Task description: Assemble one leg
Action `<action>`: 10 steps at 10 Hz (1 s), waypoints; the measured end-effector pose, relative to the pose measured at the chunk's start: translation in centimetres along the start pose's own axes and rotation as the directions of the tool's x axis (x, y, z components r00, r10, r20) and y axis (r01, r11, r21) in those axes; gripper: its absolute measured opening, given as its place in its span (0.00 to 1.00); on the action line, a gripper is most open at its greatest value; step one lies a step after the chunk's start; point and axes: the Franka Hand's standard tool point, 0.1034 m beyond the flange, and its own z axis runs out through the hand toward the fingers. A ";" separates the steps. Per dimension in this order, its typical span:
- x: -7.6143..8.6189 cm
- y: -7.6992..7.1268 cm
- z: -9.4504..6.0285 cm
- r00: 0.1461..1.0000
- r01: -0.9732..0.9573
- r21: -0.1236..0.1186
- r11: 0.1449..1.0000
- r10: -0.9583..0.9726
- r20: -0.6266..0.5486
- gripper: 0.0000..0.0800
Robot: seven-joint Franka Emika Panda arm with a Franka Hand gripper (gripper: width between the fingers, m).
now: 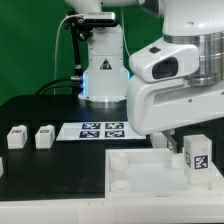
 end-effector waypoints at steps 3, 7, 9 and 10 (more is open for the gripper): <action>0.0 0.6 0.8 0.999 -0.002 -0.007 1.000 0.001 -0.041 0.81; 0.1 0.6 0.8 0.998 -0.057 -0.004 0.998 0.057 -0.042 0.54; 0.0 0.7 0.8 0.977 -0.209 0.001 0.978 0.209 -0.042 0.37; 0.1 0.7 0.8 0.935 -0.351 0.012 0.936 0.352 -0.042 0.37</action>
Offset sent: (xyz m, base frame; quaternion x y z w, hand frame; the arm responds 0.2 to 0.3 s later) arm 0.0000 0.0000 0.0000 0.0000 0.0000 0.0000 1.0000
